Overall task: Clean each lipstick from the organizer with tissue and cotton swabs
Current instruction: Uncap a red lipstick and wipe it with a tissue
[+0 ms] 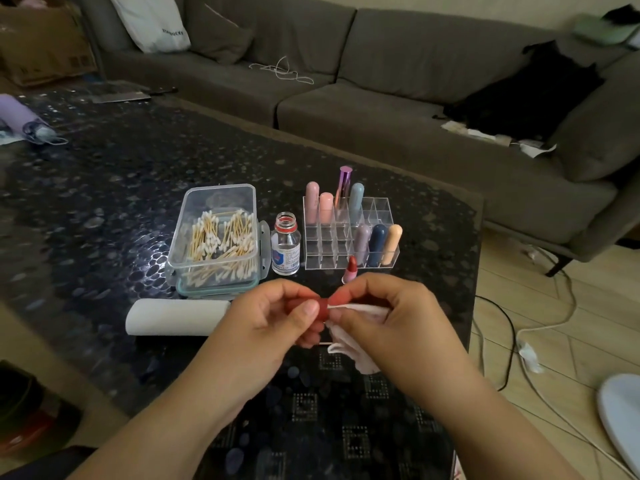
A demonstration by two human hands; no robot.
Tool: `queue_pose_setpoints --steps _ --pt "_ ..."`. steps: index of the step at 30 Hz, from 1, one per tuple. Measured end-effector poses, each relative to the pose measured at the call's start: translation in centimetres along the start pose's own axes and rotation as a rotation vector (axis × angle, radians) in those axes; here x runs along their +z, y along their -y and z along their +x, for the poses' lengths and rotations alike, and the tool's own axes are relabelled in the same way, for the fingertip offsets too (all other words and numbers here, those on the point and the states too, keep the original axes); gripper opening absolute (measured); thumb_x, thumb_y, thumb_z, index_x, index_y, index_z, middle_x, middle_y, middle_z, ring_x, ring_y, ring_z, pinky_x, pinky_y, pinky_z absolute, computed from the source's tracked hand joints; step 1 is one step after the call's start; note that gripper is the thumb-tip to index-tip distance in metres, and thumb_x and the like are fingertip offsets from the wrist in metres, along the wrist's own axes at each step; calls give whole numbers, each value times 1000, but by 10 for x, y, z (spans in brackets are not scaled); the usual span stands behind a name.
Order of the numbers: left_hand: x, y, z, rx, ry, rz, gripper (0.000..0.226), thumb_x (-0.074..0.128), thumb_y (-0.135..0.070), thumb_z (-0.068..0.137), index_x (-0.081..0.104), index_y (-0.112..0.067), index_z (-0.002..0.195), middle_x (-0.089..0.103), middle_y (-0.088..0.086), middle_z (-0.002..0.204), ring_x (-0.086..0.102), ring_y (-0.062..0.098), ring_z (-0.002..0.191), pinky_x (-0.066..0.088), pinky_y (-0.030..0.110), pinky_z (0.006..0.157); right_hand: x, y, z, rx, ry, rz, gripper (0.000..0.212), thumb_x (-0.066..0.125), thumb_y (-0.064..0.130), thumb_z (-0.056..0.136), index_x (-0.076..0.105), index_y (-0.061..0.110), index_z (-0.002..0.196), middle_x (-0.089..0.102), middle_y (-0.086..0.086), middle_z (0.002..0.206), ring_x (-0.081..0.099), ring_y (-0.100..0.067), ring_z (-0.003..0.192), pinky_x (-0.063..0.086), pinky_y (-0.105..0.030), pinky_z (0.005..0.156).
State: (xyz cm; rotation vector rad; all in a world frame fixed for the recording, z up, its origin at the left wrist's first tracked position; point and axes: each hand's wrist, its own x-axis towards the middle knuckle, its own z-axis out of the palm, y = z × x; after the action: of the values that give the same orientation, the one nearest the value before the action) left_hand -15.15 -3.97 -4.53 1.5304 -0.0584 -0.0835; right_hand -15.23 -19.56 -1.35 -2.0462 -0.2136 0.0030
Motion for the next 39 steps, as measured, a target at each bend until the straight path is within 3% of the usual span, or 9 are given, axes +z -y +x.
queue_pose_setpoints --steps 4,7,11,16,20,25,28,33,39 --pt "-6 -2 1 72 67 -25 12 58 -2 84 66 -8 91 72 3 75 64 10 66 52 16 64 5 1 5 84 -89 22 13 77 23 75 64 23 78 68 4 75 63 -9 64 54 -22 55" --pt "-14 -1 3 111 108 -63 19 60 -14 74 65 -9 91 71 2 75 64 10 68 52 16 66 5 -2 9 200 14 -7 15 74 36 76 68 26 84 71 7 77 66 -6 68 56 -22 61" --pt "-23 1 4 180 158 64 9 69 -21 80 68 -19 89 72 -6 82 66 4 78 49 12 70 12 -1 8 288 177 343 10 70 24 80 74 15 81 73 -7 73 64 -11 62 54 -21 60" --pt "-32 5 8 229 243 235 16 66 -35 76 65 -38 92 68 -14 87 63 -1 81 47 11 72 22 -6 6 360 195 543 27 68 31 58 72 9 73 69 -6 65 62 -8 54 48 -18 50" --pt "-27 2 7 177 262 73 10 65 -36 79 65 -31 88 62 -8 70 57 4 63 47 17 61 15 -2 7 241 162 409 11 72 19 77 73 8 79 72 -9 70 65 -8 61 49 -17 56" --pt "-22 7 11 -24 155 -59 41 48 -49 83 62 -10 85 51 -1 56 43 12 52 36 20 48 16 1 8 20 5 -80 10 71 16 79 72 25 75 69 12 71 62 -1 61 47 -12 57" --pt "-23 7 14 45 181 5 26 52 -41 82 62 -17 82 57 -2 62 49 7 57 40 17 54 13 1 9 20 -15 -50 12 72 14 78 72 26 74 70 12 73 64 -2 65 49 -12 59" --pt "-30 11 13 247 270 157 8 59 -40 81 60 -33 86 64 -8 80 59 1 75 46 13 69 12 -6 8 178 96 172 3 73 17 80 74 19 78 73 -2 78 70 -18 76 57 -33 75" --pt "-21 9 9 22 168 -38 30 55 -53 82 64 -25 87 64 3 73 57 16 65 47 24 62 11 -3 9 79 53 69 7 73 18 80 72 23 75 72 5 75 64 -4 66 50 -16 61"
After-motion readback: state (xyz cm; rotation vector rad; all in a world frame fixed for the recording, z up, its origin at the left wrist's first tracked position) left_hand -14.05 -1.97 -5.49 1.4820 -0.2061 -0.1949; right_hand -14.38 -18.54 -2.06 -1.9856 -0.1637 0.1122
